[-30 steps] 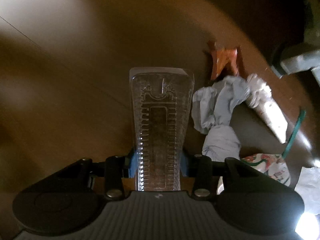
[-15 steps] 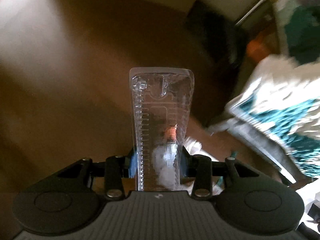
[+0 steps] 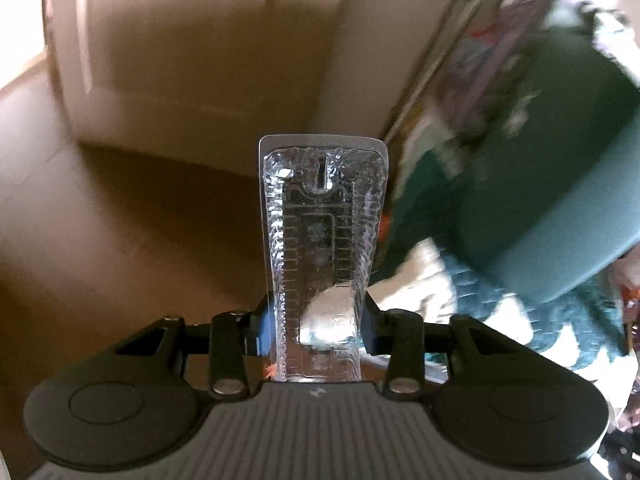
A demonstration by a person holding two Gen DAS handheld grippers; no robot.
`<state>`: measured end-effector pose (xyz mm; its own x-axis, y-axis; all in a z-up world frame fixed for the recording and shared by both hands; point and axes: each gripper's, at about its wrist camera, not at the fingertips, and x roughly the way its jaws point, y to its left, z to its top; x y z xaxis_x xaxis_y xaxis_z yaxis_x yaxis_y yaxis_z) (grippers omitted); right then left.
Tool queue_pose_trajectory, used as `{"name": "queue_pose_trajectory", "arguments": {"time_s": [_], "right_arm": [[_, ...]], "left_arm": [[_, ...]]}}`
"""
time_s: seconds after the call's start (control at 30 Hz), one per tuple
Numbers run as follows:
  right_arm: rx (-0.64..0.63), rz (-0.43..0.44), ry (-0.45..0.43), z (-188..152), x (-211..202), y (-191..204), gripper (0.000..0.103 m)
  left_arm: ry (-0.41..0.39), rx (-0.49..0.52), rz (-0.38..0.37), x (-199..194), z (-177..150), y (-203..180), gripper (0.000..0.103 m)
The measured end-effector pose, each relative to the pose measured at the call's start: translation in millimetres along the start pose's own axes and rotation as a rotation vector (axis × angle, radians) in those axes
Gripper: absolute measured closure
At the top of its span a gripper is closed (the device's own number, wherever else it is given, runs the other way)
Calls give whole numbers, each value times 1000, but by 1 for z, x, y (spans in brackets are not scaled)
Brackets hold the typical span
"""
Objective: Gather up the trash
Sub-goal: 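Carry the clear tray and white paper over the teal wastebasket with both tools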
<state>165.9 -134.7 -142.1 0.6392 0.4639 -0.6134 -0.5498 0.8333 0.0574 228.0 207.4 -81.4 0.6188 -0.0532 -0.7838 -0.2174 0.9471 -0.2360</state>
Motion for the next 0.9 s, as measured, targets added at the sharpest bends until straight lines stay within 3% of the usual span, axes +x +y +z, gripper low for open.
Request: {"name": "queue_pose_trajectory", "arguments": {"time_s": [0.4, 0.63, 0.9], "right_arm": [[-102, -61, -241, 99, -100, -24, 101], [-125, -119, -371, 165, -122, -42, 101], [-125, -187, -433, 228, -118, -70, 101]], "left_arm": [[-150, 104, -142, -99, 55, -116, 63], [-248, 216, -170, -129, 98, -185, 62], [-316, 247, -224, -145, 153, -241, 62]]}}
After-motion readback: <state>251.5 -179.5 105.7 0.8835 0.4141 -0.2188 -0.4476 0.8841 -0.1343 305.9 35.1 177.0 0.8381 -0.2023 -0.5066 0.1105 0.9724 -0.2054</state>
